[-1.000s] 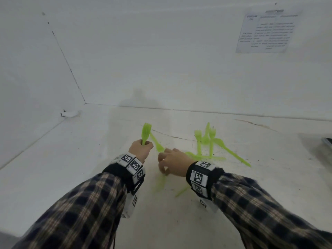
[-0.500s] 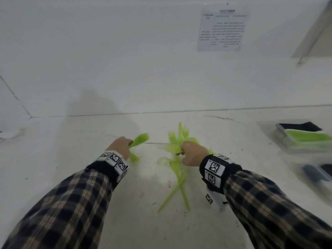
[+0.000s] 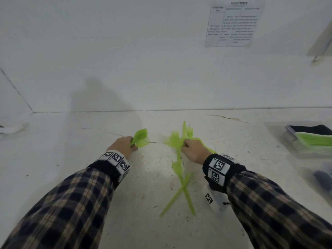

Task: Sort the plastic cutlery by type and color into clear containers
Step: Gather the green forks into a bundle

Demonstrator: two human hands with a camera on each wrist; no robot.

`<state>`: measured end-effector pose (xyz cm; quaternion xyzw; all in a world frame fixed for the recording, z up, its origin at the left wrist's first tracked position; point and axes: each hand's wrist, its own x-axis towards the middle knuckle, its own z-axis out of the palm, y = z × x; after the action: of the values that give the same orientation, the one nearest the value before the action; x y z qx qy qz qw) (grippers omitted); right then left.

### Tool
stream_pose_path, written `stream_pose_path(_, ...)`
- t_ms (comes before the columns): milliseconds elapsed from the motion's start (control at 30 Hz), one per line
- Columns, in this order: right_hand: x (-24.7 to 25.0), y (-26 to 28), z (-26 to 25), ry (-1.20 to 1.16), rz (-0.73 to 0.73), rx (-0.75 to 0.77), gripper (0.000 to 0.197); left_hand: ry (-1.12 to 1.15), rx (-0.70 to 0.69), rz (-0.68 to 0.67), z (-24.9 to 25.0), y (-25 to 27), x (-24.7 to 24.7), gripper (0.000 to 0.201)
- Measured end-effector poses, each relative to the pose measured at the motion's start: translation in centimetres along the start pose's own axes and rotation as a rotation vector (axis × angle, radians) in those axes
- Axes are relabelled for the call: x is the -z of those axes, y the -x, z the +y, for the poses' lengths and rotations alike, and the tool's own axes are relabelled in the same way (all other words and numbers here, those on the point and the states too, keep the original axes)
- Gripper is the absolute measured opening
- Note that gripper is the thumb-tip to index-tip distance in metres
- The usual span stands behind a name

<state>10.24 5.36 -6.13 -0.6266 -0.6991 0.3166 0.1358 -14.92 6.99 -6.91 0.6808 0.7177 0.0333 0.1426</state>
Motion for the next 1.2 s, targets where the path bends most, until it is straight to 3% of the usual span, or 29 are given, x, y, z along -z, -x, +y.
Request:
stream_pose_path(100,0.3,0.4,-0.4,-0.091,0.089,-0.058,0.029,0.169,0.065,0.082,0.8,0.5,-0.1,0.026)
stream_pose_path(200,0.1,1.2,-0.8,0.061,-0.064,-0.089,0.025,0.315,0.118,0.149,1.7,0.8,-0.5,0.032)
stream_pose_path(267,-0.7,1.8,-1.0,0.233,-0.172,-0.102,0.038,0.379,0.146,0.188,2.7,1.3,-0.6,0.033)
stream_pose_path(367,-1.7,2.7,-1.2,0.304,-0.181,-0.124,0.045,0.538,0.175,0.255,4.1,2.3,-0.9,0.027)
stream_pose_path(433,-2.1,3.0,-1.4,0.317,-0.147,-0.121,0.039,0.681,0.197,0.256,4.7,2.9,-1.3,0.021)
stream_pose_path(500,-2.1,3.0,-1.5,0.252,-0.101,-0.103,0.024,0.947,0.239,0.2,5.4,3.7,-1.5,0.02)
stream_pose_path(633,-1.7,2.7,-1.5,-0.071,0.012,-0.076,0.024,1.272,0.351,0.12,7.1,5.3,-1.6,0.022)
stream_pose_path(733,-1.1,2.8,-1.5,-0.249,0.117,-0.027,0.025,1.303,0.371,0.122,8.0,5.9,-2.0,0.021)
stream_pose_path(833,-0.5,2.4,-1.4,-0.265,0.126,-0.016,0.024,1.287,0.366,0.095,8.5,6.7,-2.5,0.02)
stream_pose_path(933,0.0,2.5,-1.3,-0.208,0.195,0.013,0.035,1.242,0.331,0.012,8.7,7.4,-2.8,0.019)
stream_pose_path(1033,0.1,2.6,-1.2,-0.376,0.286,0.041,0.03,1.208,0.308,-0.082,8.9,7.9,-3.2,0.02)
stream_pose_path(1200,0.9,2.4,-1.2,-0.638,0.563,0.056,0.021,1.1,0.261,-0.137,9.9,8.5,-3.6,0.022)
